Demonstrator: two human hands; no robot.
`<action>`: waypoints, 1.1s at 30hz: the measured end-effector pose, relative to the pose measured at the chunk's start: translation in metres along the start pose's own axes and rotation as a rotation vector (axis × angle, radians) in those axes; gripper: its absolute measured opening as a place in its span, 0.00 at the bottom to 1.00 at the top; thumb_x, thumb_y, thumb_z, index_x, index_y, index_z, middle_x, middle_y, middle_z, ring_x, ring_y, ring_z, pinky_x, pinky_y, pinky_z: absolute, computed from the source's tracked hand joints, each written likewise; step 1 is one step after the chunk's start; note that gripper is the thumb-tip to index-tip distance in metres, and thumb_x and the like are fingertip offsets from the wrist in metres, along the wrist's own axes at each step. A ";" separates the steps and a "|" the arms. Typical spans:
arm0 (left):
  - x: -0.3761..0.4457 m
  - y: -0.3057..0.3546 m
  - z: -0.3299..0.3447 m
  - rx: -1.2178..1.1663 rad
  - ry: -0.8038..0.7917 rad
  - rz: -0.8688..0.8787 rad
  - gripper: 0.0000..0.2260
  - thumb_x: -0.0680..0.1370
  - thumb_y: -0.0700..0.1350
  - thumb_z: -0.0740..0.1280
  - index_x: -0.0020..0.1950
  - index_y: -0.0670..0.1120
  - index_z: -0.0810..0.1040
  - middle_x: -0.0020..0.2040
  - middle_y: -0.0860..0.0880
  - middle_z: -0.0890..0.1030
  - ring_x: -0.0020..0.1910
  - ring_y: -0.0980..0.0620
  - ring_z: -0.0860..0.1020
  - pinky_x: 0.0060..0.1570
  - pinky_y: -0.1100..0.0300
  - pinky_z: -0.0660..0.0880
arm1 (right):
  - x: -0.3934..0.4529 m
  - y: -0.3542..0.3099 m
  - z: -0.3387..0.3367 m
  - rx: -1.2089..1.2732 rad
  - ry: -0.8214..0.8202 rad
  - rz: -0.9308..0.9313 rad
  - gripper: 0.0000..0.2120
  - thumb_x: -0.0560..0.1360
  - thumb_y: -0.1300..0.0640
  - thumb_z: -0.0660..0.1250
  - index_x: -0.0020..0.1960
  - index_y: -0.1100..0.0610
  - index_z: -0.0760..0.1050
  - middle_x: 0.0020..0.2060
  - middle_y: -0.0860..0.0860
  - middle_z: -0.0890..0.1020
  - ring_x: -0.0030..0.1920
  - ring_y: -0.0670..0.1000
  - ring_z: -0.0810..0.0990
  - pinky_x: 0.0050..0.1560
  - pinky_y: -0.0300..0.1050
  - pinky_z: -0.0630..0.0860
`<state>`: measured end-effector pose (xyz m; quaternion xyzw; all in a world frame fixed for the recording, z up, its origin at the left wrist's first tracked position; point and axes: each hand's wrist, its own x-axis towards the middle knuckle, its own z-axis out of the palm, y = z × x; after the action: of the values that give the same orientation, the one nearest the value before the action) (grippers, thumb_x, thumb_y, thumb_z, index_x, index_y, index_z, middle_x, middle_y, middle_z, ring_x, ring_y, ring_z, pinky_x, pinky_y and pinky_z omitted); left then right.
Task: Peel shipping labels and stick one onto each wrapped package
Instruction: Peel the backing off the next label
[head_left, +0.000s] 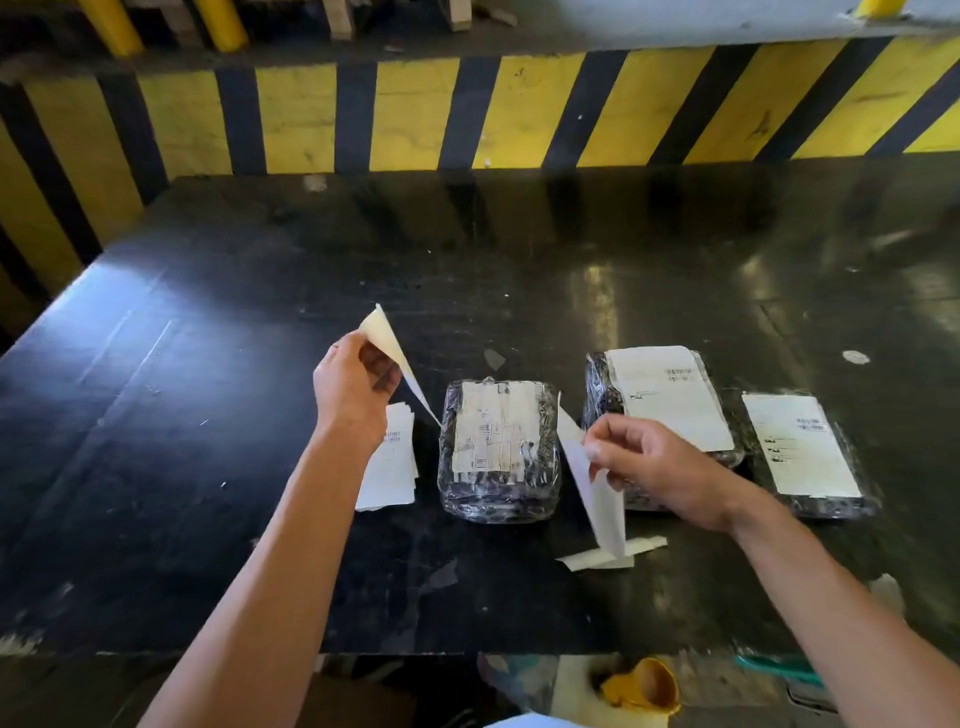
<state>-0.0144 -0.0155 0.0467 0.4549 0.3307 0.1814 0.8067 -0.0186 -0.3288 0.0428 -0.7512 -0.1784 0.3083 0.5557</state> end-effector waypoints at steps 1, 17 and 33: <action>-0.006 -0.002 0.004 0.023 -0.032 0.013 0.06 0.82 0.44 0.62 0.55 0.44 0.76 0.47 0.46 0.81 0.47 0.49 0.81 0.52 0.54 0.79 | 0.000 0.005 0.009 -0.080 -0.078 0.044 0.06 0.80 0.55 0.66 0.49 0.58 0.75 0.39 0.47 0.81 0.41 0.44 0.77 0.45 0.39 0.73; -0.052 -0.035 0.014 0.196 -0.179 -0.018 0.06 0.83 0.42 0.60 0.49 0.45 0.74 0.47 0.43 0.79 0.47 0.46 0.76 0.46 0.55 0.74 | 0.014 0.121 0.087 -0.704 -0.098 -0.030 0.13 0.79 0.56 0.63 0.62 0.50 0.74 0.53 0.44 0.76 0.46 0.41 0.76 0.50 0.39 0.75; -0.080 -0.045 0.041 0.129 -0.258 -0.004 0.05 0.81 0.39 0.62 0.48 0.44 0.75 0.44 0.44 0.81 0.44 0.47 0.79 0.44 0.55 0.76 | 0.043 0.009 0.095 -0.392 0.595 -0.414 0.18 0.78 0.59 0.68 0.65 0.49 0.68 0.47 0.44 0.75 0.49 0.44 0.74 0.52 0.40 0.74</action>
<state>-0.0432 -0.1117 0.0530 0.5249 0.2360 0.0981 0.8119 -0.0498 -0.2366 0.0044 -0.8476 -0.2125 -0.0803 0.4795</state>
